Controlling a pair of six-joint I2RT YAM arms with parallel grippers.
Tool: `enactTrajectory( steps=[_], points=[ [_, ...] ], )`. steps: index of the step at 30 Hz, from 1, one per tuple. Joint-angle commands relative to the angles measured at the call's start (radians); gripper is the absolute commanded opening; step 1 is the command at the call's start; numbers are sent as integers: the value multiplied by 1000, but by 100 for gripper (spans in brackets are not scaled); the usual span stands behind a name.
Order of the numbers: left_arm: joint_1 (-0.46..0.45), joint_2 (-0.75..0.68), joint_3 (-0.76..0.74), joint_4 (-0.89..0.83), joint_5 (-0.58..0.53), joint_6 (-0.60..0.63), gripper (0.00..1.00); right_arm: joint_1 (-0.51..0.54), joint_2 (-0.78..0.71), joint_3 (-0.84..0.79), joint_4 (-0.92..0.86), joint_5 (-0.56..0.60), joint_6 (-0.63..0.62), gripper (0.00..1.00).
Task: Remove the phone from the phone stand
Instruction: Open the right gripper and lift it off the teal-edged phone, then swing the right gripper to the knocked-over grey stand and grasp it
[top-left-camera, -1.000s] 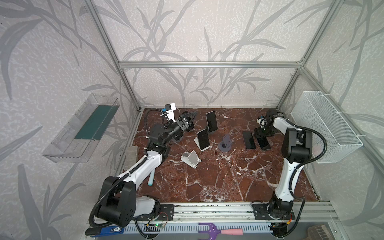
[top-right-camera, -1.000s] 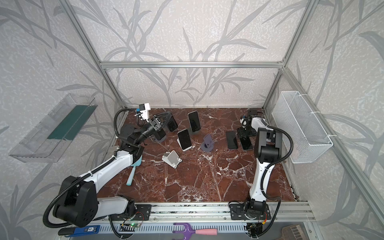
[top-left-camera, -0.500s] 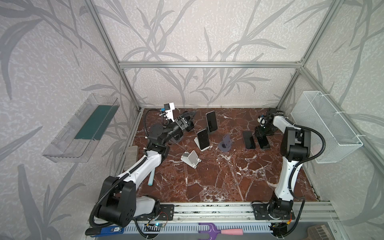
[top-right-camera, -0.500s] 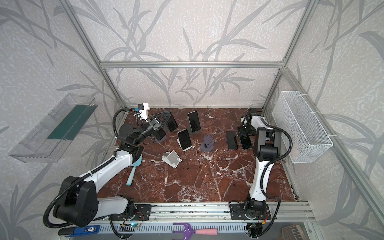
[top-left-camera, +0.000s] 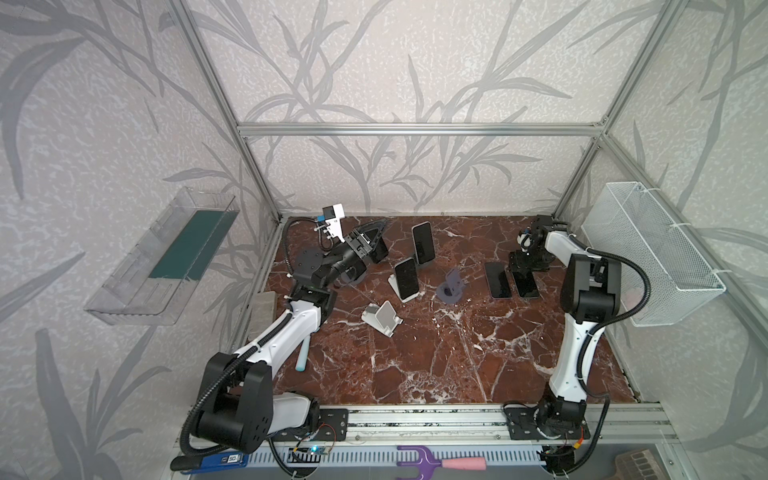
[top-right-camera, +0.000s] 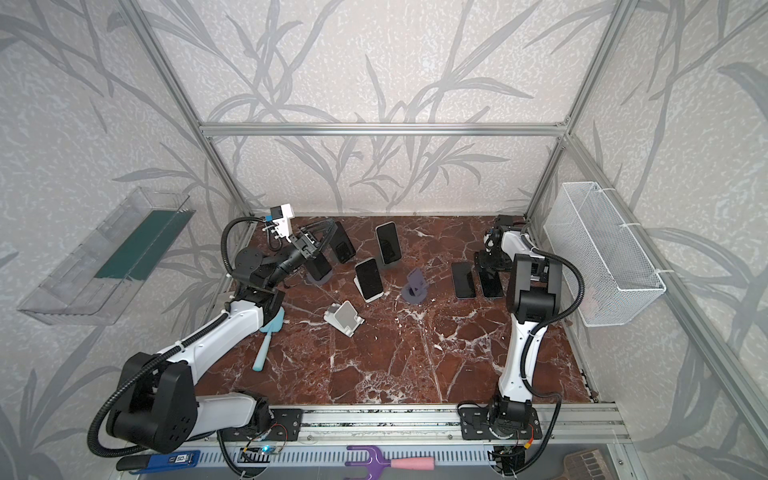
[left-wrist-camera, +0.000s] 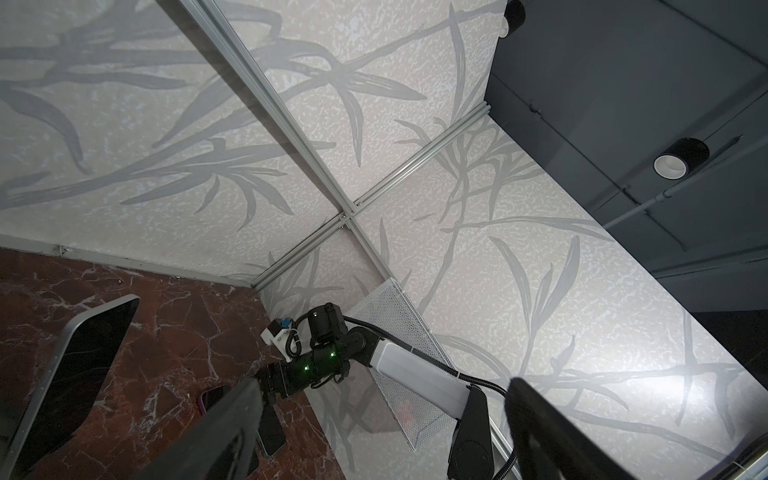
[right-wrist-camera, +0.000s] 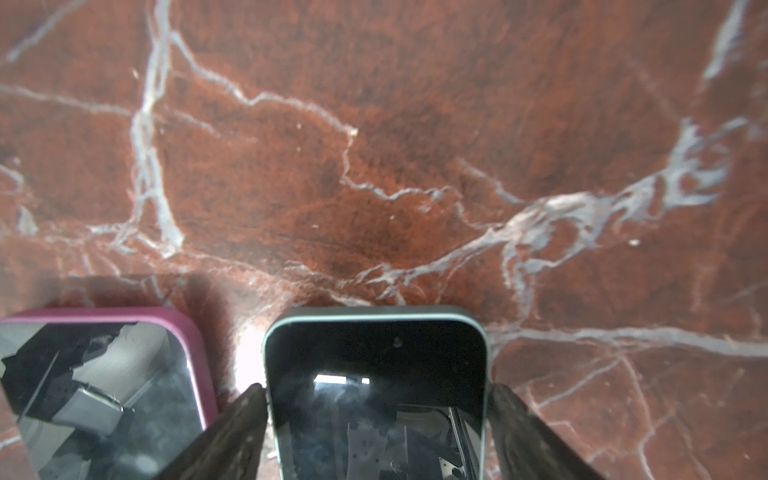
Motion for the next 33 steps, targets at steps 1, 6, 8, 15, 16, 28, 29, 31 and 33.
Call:
enactTrajectory(
  steps=[1,6,8,15,16,28,29,31,33],
  points=[
    [6,-3,-1,37,16,1,92,3,-97,51,-17,25,23,84],
    [6,-6,-1,13,9,19,92,15,-238,24,33,-45,57,85],
    [7,-9,0,8,9,24,92,58,-327,-35,54,-67,74,78],
    [6,-22,7,-52,8,73,92,405,-656,-363,243,-46,-49,86],
    [6,-22,6,-53,9,73,92,423,-670,-396,264,-101,-61,87],
    [4,-30,6,-59,8,81,92,523,-571,-527,395,-290,-71,99],
    [4,-29,6,-59,8,80,92,532,-559,-526,403,-275,-69,99],
    [4,-28,8,-59,9,77,92,545,-540,-527,422,-232,-70,99],
    [4,-28,8,-59,9,74,92,546,-517,-525,445,-199,-60,100]
  ],
)
